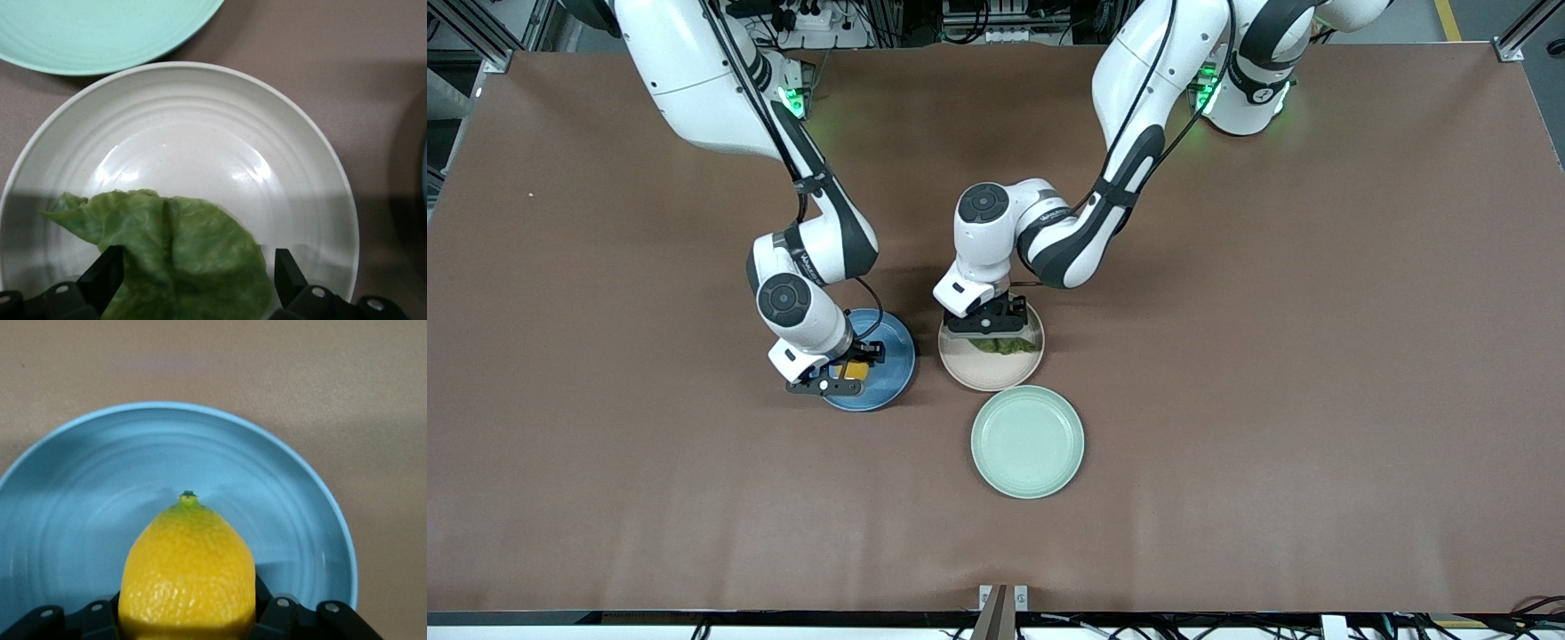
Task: Pick lemon and lettuce from blue and beige plates
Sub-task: 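Lower and close the right gripper on the lemon while the left grasps lettuce, then lift the lemon off the blue plate while the left gripper lifts lettuce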
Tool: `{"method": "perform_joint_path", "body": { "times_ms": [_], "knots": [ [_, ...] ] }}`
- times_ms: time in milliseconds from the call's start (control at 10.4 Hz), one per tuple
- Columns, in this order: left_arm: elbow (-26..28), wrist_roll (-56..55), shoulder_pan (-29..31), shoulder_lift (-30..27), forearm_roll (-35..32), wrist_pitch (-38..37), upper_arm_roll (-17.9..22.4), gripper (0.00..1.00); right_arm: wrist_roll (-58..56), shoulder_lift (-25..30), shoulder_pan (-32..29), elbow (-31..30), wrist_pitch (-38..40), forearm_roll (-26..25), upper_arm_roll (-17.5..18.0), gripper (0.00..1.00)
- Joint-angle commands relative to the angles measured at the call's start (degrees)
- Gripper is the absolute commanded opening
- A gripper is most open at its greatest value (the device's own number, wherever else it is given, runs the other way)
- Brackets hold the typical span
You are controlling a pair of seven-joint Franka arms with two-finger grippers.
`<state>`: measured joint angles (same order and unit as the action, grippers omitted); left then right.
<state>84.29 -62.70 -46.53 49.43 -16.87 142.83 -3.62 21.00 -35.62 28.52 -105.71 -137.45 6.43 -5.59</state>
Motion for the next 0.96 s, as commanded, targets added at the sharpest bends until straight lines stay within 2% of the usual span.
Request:
{"method": "perform_joint_path", "body": {
  "times_ms": [0, 96, 481, 674, 866],
  "knots": [
    [-0.62, -3.12, -0.49, 0.49, -1.32, 0.26, 0.55, 0.39, -0.43, 1.16, -0.75, 5.15, 9.1, 0.78, -0.04, 0.6],
    [-0.53, -5.65, -0.58, 0.66, -1.32, 0.26, 0.55, 0.0, -0.43, 1.25, -1.1, 6.82, 11.22, 0.78, -0.04, 0.59],
    [-0.53, -8.58, -0.67, -0.03, -1.41, -0.09, 0.55, 0.0, -3.14, 1.25, -3.9, 14.81, 20.89, 0.78, -0.13, 0.58],
    [-0.88, -8.67, -0.58, -1.26, -1.24, -3.06, 0.46, 0.0, -7.0, 1.69, -6.45, 17.81, 25.37, 0.69, -0.13, 0.58],
    [-0.88, -8.67, -0.32, -2.49, -1.23, -5.09, 0.28, 0.0, -11.05, 3.18, -8.74, 18.17, 25.92, 0.61, -0.3, 0.58]
  ]
}}
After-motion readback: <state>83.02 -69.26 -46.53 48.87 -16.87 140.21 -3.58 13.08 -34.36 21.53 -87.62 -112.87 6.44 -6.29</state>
